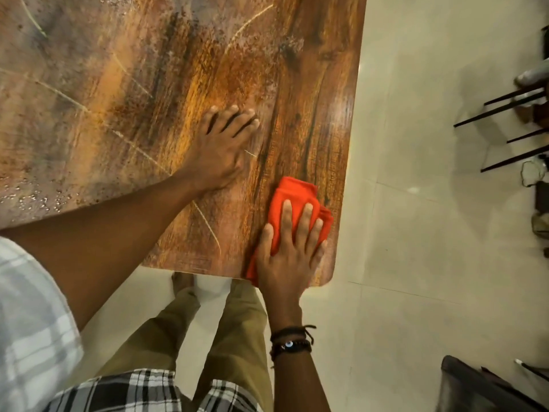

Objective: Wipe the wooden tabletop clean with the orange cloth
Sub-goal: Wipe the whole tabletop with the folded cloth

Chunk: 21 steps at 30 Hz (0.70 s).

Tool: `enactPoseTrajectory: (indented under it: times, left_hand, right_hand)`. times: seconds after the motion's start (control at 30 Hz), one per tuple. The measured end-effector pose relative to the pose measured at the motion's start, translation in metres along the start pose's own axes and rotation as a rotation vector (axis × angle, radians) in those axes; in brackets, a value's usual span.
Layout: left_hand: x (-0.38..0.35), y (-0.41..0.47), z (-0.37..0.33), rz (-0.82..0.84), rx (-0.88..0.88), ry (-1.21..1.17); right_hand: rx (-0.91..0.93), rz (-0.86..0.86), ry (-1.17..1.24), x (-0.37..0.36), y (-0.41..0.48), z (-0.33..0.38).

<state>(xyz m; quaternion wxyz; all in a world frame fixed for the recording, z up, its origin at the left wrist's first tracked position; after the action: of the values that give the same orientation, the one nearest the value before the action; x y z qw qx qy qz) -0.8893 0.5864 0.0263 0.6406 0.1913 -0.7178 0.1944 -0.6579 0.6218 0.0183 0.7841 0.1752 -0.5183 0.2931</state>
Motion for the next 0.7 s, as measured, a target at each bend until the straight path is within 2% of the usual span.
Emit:
enactPoseTrajectory:
  times: [0.1, 0.23, 0.4, 0.5, 0.6, 0.7]
  left_hand:
    - [-0.003, -0.001, 0.002, 0.009, -0.001, 0.004]
    - [-0.003, 0.001, 0.000, 0.026, 0.006, 0.012]
    - [-0.001, 0.001, 0.002, 0.030, 0.023, 0.012]
    - [0.004, 0.003, 0.006, -0.043, 0.012, -0.019]
    - [0.020, 0.014, 0.026, -0.143, 0.053, 0.001]
    - [0.024, 0.016, 0.060, -0.185, 0.175, 0.008]
  right_hand:
    - [-0.110, -0.083, 0.013, 0.017, -0.009, -0.043]
    - [-0.172, -0.129, 0.000, 0.013, -0.014, -0.038]
    - [0.000, -0.030, -0.025, -0.014, -0.045, 0.028]
    - [0.078, 0.034, -0.049, -0.032, -0.053, 0.066]
    - [0.088, 0.015, -0.073, -0.035, -0.029, 0.074]
    - [0.098, -0.018, -0.076, -0.035, 0.020, 0.085]
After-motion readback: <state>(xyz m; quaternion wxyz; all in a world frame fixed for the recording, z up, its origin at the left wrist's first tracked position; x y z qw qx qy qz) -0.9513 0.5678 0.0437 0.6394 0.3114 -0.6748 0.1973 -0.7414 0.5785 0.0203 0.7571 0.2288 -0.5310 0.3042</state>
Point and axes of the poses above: each hand's wrist, its own y-axis towards the middle knuckle, its own x-axis out of the back of the hand, z = x × y, the point moved 8 cm from there along y, towards the middle knuckle, and after that the axes turned 10 degrees about y, right-handed, at the moved point
